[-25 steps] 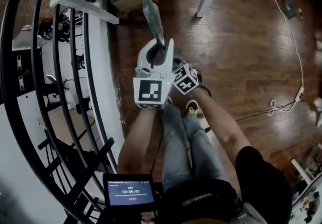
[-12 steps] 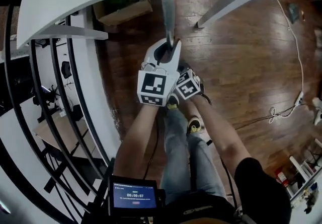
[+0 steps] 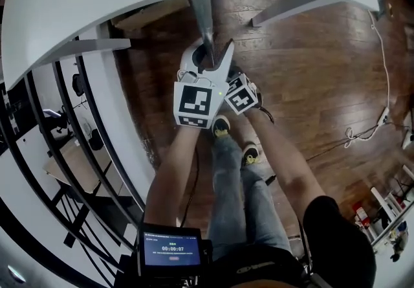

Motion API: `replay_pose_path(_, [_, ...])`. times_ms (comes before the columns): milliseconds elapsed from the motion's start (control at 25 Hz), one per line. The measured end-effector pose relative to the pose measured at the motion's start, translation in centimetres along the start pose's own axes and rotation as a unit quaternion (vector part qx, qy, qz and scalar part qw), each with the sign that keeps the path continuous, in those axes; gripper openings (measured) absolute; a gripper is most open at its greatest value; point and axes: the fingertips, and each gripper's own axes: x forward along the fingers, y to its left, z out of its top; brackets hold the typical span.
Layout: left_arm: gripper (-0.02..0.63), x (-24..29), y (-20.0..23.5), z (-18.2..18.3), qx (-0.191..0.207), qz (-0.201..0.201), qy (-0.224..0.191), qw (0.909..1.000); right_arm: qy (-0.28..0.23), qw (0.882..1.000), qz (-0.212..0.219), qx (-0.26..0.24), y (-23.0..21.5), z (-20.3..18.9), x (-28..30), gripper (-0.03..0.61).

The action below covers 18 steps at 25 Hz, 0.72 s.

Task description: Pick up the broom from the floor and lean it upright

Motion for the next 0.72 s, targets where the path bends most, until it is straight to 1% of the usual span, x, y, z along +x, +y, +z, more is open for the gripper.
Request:
replay_pose_path(40, [0.195, 0.1, 0.0, -0.1, 0.000, -0.002, 0.001, 1.0000, -0.003, 1.000, 0.005, 0.001, 0.1, 0.1, -0.1, 0.103])
replay_pose_path(80, [0.233, 0.2, 0.0, -0.1, 0.003, -0.003, 0.001, 1.0000, -0.007, 1.000, 0.009, 0.001, 0.1, 0.2, -0.2, 0.119])
replay_pose_path(200, [0.229, 0.4, 0.1, -0.2, 0.028, -0.002, 0.007, 0.9996, -0.016, 1.000, 0.016, -0.003, 0.1, 0.6, -0.9, 0.147])
replay_pose_path(240, [0.249, 0.4, 0.2, -0.3, 0.034, 0.002, 0.010, 0.9994, -0.021, 1.000, 0.020, -0.002, 0.3, 0.8, -1.1, 0.149])
replay_pose_path(280, [0.289, 0.4, 0.5, -0.4, 0.036, 0.007, 0.013, 0.9992, -0.025, 0.999, 0.023, 0.000, 0.6, 0.8, -1.3, 0.158])
replay_pose_path(360, [0.262, 0.4, 1.4, -0.4, 0.031, 0.018, 0.012, 0.9993, -0.032, 0.999, 0.027, -0.003, 0.9, 0.8, -1.4, 0.158])
replay_pose_path(400, [0.161, 0.4, 1.9, -0.2, 0.028, 0.022, 0.011, 0.9993, -0.036, 0.999, 0.026, -0.008, 0.9, 1.0, -1.3, 0.160])
replay_pose_path(440, [0.015, 0.3, 2.4, -0.1, 0.023, 0.022, 0.012, 0.9994, -0.043, 0.999, 0.024, -0.016, 0.8, 1.4, -1.2, 0.164])
replay_pose_path(600, [0.015, -0.1, 2.1, 0.2, -0.012, -0.015, 0.026, 0.9995, -0.069, 0.997, 0.010, -0.041, 0.7, 3.0, -1.2, 0.169])
replay_pose_path(680, [0.015, -0.2, 1.9, -0.1, -0.018, -0.027, 0.052, 0.9981, -0.069, 0.996, -0.001, -0.056, 0.6, 3.6, -1.1, 0.169])
replay_pose_path(720, [0.015, -0.2, 2.0, -0.3, -0.022, -0.024, 0.071, 0.9970, -0.067, 0.996, -0.005, -0.065, 0.7, 3.8, -1.1, 0.149])
